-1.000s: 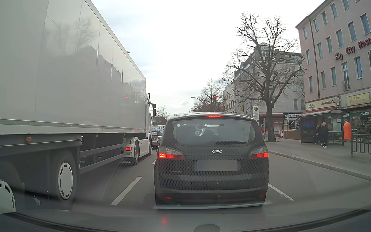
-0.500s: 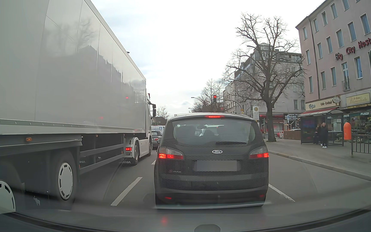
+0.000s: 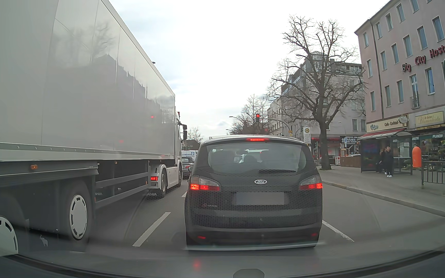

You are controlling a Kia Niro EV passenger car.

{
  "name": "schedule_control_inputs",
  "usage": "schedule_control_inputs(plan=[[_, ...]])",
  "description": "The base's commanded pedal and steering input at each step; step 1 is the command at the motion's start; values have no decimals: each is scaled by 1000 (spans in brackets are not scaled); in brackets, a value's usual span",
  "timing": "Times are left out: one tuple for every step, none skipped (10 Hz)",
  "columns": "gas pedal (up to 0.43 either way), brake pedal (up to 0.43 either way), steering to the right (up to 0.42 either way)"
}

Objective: Follow the waypoints while adhering to traffic rules and regulations

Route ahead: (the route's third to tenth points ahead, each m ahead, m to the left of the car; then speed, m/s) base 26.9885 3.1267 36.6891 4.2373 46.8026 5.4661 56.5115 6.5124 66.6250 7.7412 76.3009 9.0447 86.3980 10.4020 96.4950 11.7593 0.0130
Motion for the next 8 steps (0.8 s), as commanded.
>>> schedule_control_inputs(plan=[[0, 128, -13], [0, 122, -13], [0, 159, -13], [0, 207, -13], [0, 232, -13], [0, 238, -13], [0, 250, -13], [0, 256, -13]])
